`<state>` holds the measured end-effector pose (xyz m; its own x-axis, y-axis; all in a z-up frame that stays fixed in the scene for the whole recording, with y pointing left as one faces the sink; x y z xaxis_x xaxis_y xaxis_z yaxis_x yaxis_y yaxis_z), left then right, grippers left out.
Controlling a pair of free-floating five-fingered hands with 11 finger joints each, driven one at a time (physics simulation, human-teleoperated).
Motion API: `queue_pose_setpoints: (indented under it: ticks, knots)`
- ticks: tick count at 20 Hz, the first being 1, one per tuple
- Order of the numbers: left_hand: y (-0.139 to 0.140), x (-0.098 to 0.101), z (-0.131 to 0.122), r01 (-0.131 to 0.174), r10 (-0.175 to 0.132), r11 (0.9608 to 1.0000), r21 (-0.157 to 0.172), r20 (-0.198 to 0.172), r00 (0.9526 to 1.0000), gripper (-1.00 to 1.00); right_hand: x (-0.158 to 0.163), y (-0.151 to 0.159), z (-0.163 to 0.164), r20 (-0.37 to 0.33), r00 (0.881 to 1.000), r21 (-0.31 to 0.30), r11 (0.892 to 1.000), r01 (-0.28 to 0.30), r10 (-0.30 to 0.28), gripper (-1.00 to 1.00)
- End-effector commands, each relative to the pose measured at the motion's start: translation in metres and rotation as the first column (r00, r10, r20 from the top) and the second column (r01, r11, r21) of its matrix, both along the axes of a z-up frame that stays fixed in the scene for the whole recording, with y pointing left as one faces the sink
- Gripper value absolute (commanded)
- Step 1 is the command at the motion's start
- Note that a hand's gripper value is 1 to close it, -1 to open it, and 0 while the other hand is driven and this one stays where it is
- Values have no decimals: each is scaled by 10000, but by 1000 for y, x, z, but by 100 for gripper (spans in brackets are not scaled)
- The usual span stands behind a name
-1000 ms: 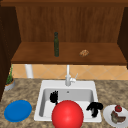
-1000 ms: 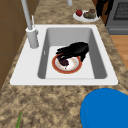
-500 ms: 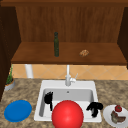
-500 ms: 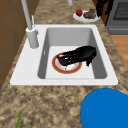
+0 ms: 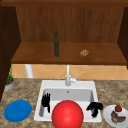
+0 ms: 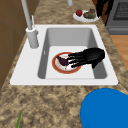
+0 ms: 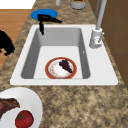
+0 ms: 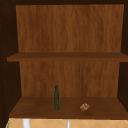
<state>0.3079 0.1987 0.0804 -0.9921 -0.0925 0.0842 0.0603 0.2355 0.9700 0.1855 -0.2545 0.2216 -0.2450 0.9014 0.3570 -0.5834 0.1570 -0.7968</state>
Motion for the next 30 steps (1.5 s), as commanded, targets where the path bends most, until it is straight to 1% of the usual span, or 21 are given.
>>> queue_pose_setpoints:
  ticks: [1, 3, 5, 6, 7, 8, 10, 12, 14, 16, 18, 19, 20, 21, 23, 24, 25, 26, 28, 29, 30]
  knots:
    - [0, -12, 0, 3, 1, 10000, -57, 702, 9975, -100, 0, 0, 0, 0, 10000, 0, 10000, 0, 0, 0]
    - [0, -16, -4, -25, 25, 10000, -2, 422, 9991, -100, 0, 0, 0, 0, 10000, 0, 10000, 0, 0, 0]
    - [0, -18, 4, 82, -93, 9997, 220, 526, 9986, -100, 0, 0, 0, 0, 10000, 0, 10000, 0, 0, 0]
    - [6, -16, 10, 63, -67, 9999, 122, 327, 9994, -100, 0, 0, 0, 0, 10000, 0, 10000, 0, 0, 0]
    - [3, -21, 17, 32, -34, 9999, 102, 274, 9996, -100, 0, 0, 0, 0, 10000, 0, 10000, 0, 0, 0]
    - [1, -23, 26, 87, -89, 9998, 160, 169, 9998, -100, 0, 0, 0, 0, 10000, 0, 10000, 0, 0, 0]
    - [9, -27, 37, 167, -168, 9998, 70, 152, 9997, -100, 0, 0, 0, 0, 10000, 0, 10000, 0, 0, 0]
    - [16, -25, 52, 103, -102, 9999, 58, -125, 9999, -100, 0, 0, 0, 0, 10000, 0, 10000, 0, 0, 0]
    - [27, -31, 59, 11, -9, 10000, 58, -347, 9994, -100, 0, 0, 0, 0, 10000, 0, 10000, 0, 0, 0]
    - [40, -37, 58, 4, -1, 10000, 83, -258, 9997, -100, 0, 0, 0, 0, 10000, 0, 10000, 0, 0, 0]
    - [54, -47, 56, 11, -13, 9999, 165, 117, 9999, -100, 0, 0, 0, 0, 10000, 0, 10000, 0, 0, 0]
    - [60, -52, 57, 14, -16, 9998, 181, 121, 9999, -100, 0, 0, 0, 0, 10000, 0, 10000, 0, 0, 0]
    - [64, -58, 58, -22, 18, 9999, 101, 338, 9994, -100, 0, 0, 0, 0, 10000, 0, 10000, 0, 0, 0]
    - [70, -58, 58, -12, 10, 10000, 30, 648, 9979, -100, 0, 0, 0, 0, 10000, 0, 10000, 0, 0, 0]
    - [74, -69, 59, 19, 12, 9995, -306, 988, 9951, -100, 0, 0, 0, 0, 10000, 0, 10000, 0, 0, 0]
    - [72, -74, 61, 28, -10, 9999, -149, 1221, 9925, -100, 0, 0, 0, 0, 10000, 0, 10000, 0, 0, 0]
    - [74, -78, 59, 50, -52, 10000, 29, 1067, 9943, -100, 0, 0, 0, 0, 10000, 0, 10000, 0, 0, 0]
    - [77, -81, 59, 14, -16, 10000, 23, 1044, 9945, -100, 0, 0, 0, 0, 10000, 0, 10000, 0, 0, 0]
    - [80, -89, 62, 54, -62, 10000, 68, 1211, 9926, -100, 0, 0, 0, 0, 10000, 0, 10000, 0, 0, 0]
    - [84, -83, 59, -95, 93, 10000, 20, 721, 9974, -100, 0, 0, 0, 0, 10000, 0, 10000, 0, 0, 0]
    - [80, -84, 60, -76, 74, 10000, 23, 583, 9983, -100, 0, 0, 0, 0, 10000, 0, 10000, 0, 0, 0]
